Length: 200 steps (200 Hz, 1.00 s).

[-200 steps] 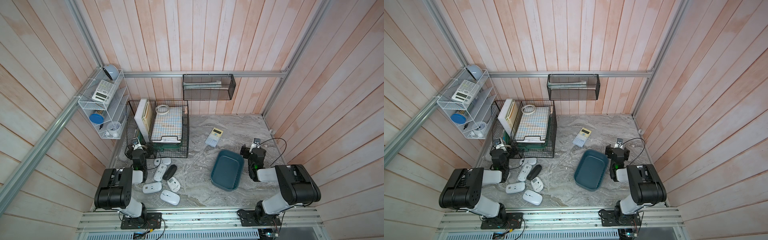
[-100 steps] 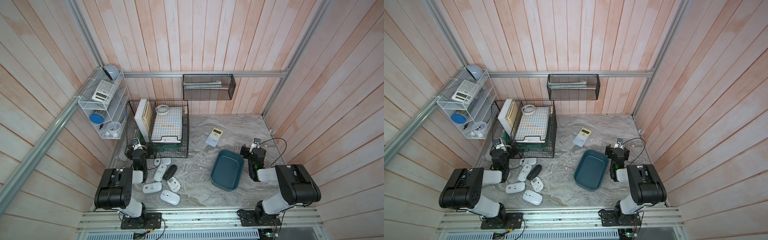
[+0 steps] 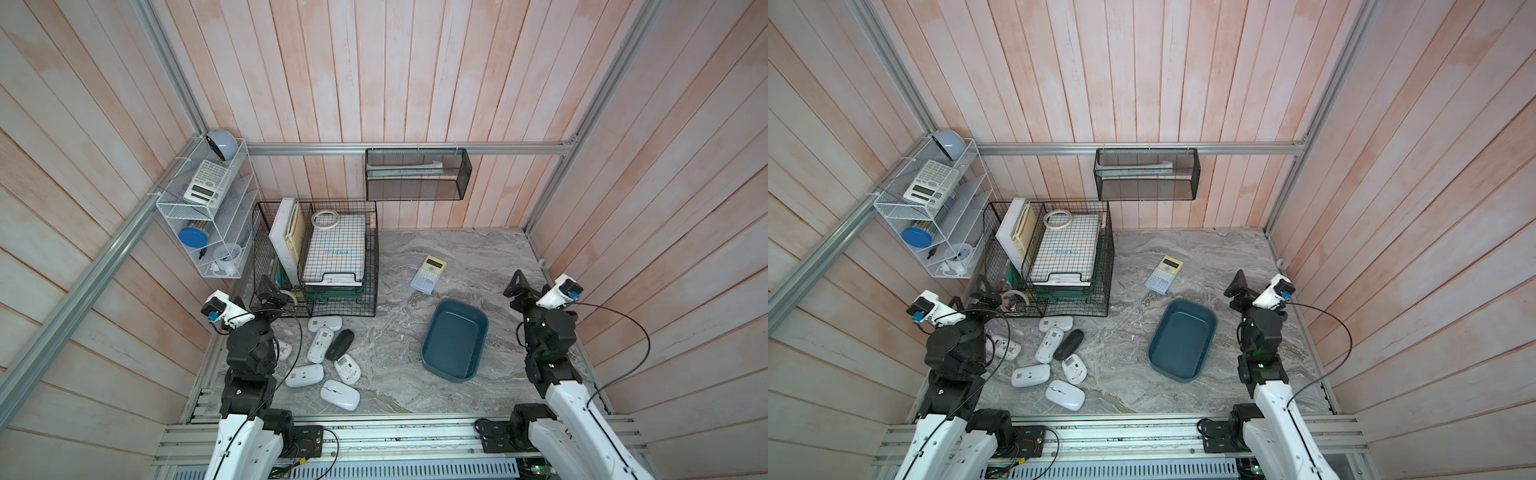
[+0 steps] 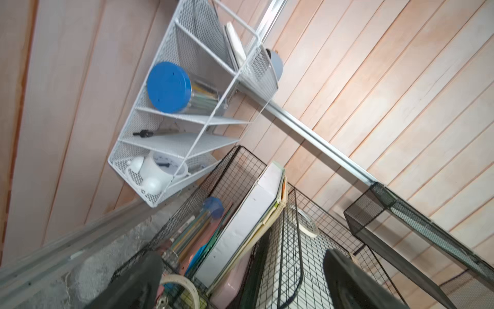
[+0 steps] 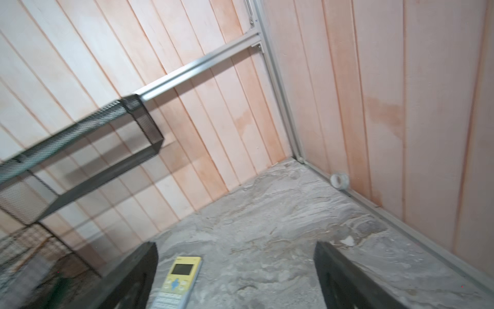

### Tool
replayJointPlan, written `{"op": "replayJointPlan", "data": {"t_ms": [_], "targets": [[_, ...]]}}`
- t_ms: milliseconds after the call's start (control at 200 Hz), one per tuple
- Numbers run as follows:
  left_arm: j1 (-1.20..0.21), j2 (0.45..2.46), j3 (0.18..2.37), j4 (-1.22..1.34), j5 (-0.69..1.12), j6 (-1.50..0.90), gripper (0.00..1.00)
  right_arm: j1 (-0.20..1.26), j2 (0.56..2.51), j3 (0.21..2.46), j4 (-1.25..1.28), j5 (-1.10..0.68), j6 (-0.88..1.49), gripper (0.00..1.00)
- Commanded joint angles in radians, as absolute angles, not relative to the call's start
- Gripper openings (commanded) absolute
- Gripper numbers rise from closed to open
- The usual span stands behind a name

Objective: Put the mouse in the storage box
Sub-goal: Pick up the mouse from the center of the board.

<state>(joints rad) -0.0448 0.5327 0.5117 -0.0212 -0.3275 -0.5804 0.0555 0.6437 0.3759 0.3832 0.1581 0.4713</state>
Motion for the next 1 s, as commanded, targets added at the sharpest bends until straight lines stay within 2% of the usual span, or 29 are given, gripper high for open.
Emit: {"op": "replayJointPlan", "data": {"t_ms": [0, 70, 155, 285, 440, 495, 605, 765, 995], "targets": [[-0.041, 0.686, 0.597, -0.505, -0.050, -0.739, 1.00, 0.064, 0.525, 0.403, 0.085, -0.152, 0.568, 0.97], [-0.079, 0.787, 0.652, -0.630, 0.015, -0.762, 1.00, 0.072, 0.472, 0.443, -0.049, -0.217, 0.551, 0.97], [-0.214, 0.854, 0.661, -0.714, 0.013, -0.791, 1.00, 0.086, 0.456, 0.485, -0.184, -0.251, 0.529, 0.96], [-0.474, 0.847, 0.634, -0.781, -0.127, -0.912, 1.00, 0.094, 0.449, 0.463, -0.216, -0.264, 0.533, 0.95], [-0.679, 0.861, 0.604, -0.791, -0.230, -1.029, 1.00, 0.094, 0.463, 0.431, -0.220, -0.224, 0.534, 0.95], [-0.713, 0.899, 0.589, -0.779, -0.266, -1.069, 1.00, 0.095, 0.465, 0.428, -0.225, -0.214, 0.532, 0.95], [-0.746, 1.035, 0.592, -0.716, -0.222, -1.106, 1.00, 0.094, 0.460, 0.425, -0.220, -0.210, 0.529, 0.94], [-0.871, 1.215, 0.657, -0.706, -0.287, -1.140, 1.00, 0.095, 0.445, 0.415, -0.223, -0.202, 0.529, 0.94], [-0.887, 1.369, 0.654, -0.634, -0.258, -1.128, 1.00, 0.095, 0.441, 0.410, -0.225, -0.192, 0.531, 0.94]]}}
